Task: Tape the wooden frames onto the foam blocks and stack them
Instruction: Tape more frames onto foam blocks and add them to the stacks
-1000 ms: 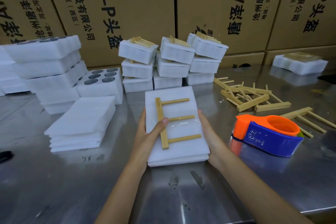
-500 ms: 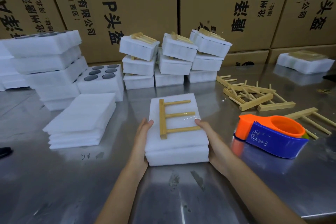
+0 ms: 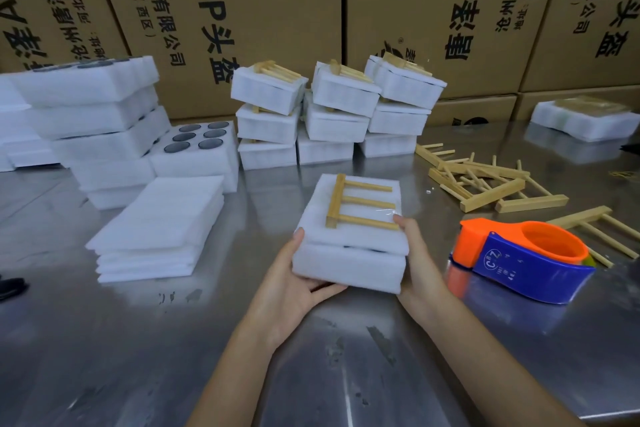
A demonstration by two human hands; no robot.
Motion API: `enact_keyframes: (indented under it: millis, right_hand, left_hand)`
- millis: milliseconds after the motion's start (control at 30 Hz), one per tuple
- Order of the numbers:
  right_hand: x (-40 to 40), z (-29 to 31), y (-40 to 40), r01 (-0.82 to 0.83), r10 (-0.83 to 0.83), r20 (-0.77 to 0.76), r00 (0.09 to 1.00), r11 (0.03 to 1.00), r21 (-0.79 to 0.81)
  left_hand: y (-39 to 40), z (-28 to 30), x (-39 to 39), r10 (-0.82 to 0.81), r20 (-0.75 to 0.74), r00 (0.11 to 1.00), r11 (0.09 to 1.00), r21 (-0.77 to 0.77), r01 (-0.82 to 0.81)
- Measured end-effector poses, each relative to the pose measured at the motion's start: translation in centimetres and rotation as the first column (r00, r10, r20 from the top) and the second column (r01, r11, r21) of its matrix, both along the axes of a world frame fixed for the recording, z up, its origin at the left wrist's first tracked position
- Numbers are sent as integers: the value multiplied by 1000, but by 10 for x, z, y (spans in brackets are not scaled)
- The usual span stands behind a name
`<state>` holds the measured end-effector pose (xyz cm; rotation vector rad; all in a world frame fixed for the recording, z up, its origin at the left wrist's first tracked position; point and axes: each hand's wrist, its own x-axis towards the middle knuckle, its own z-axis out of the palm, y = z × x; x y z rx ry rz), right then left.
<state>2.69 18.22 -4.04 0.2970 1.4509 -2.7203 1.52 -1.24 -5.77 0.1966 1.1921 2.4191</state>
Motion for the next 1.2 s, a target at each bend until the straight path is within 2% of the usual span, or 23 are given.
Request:
enact_keyframes:
  millis: [67,133,233,333,467,533,600,633,667,767,867,967,1100,1200]
  right_hand:
    - [-8,3,2,-36,37,-8,999,999,41]
    - [-17,4,3,-39,39,-37,999,999,3]
    - [-30,-1,3,63,-70,-34,997,982,-179]
    - [-39,-13,3,112,-120,-31,992,975,-193]
    - [-53,-25,2,201,-194,56,979,961,-190]
    - [-64,-28,1,250,-248,29,968,962,-107]
    - [-77,-32,-3,305,-301,-57,952,949,78]
    - [-84,-34,-5,331,-315,-112,943,926,183]
    - [-92,-35,-8,351,-317,-159,935,895,275]
    - [-112,-36,-17,366,-302,-209,930,814,451]
    - [-123,-39,-23,372,-298,-222,928,730,574]
    - [-127,-44,-24,365,-278,-236,931,681,635]
    - [-129,-47,-21,362,-277,-235,932,661,657]
    - [-129,-48,-20,363,-273,-241,931,643,674]
  left_hand:
    - [4,-2,-3,80,9,997,996,-48,-79]
    - [15,-4,-9,193,29,981,981,-14,-192]
    - [40,1,-25,265,52,963,963,36,-267]
    - [63,5,-57,329,39,943,944,1,-330]
    - [79,6,-111,452,-4,892,888,-92,-451]
    - [81,3,-138,527,-172,832,780,-292,-554]
    - [79,-2,-159,476,-456,752,538,-526,-659]
    - [77,-5,-165,427,-542,724,451,-566,-690]
    - [74,-9,-171,398,-573,716,419,-580,-698]
    - [69,-17,-180,364,-570,736,417,-607,-676]
    - [66,-17,-181,349,-552,757,470,-596,-651]
    - [66,-12,-175,394,-523,756,508,-561,-653]
    - [69,-11,-160,496,-444,747,535,-521,-665]
    - [41,10,-167,435,-297,850,678,-514,-526]
